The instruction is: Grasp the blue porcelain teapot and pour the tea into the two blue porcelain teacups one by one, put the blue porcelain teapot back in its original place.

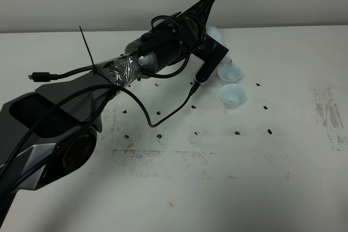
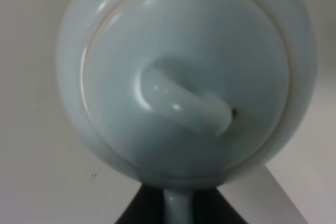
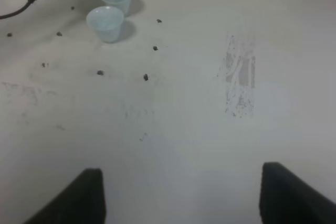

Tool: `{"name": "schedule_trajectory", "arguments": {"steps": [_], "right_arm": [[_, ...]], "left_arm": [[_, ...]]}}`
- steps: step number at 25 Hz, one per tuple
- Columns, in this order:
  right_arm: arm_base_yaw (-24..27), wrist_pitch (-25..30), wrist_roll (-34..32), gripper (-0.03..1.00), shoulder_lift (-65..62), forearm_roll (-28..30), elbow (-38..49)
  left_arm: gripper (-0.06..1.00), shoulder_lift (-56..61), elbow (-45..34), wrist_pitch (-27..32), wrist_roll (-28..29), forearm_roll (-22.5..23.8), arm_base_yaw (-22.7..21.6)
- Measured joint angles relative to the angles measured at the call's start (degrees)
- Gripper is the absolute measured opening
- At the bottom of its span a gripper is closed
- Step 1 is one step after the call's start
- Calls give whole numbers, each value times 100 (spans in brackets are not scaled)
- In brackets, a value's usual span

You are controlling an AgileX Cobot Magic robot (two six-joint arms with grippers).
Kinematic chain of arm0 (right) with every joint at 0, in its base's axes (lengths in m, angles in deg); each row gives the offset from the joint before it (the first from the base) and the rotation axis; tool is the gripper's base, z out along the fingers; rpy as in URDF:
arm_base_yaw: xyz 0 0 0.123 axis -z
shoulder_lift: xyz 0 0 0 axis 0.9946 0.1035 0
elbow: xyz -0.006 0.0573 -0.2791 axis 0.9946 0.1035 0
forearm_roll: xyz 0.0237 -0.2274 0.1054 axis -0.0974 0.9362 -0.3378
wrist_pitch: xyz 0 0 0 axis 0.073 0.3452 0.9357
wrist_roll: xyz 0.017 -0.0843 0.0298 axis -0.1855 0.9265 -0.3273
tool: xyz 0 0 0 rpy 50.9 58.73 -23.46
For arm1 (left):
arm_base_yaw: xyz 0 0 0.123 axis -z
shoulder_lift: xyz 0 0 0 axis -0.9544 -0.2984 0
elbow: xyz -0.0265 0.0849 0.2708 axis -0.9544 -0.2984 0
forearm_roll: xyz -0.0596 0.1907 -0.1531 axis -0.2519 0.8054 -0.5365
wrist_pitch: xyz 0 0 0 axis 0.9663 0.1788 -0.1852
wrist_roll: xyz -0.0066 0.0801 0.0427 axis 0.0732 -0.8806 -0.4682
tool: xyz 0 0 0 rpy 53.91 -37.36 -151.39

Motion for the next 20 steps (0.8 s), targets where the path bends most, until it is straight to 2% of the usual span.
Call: {"name": "schedule_trajectory", "arguments": {"steps": [10,20], "right_arm": [[0,0,0,59,0,0,0],[0,0,0,59,0,0,0]], "left_arm": [[5,0,0,0,-388,0,43],[5,0,0,-6,-407,0,65]]}}
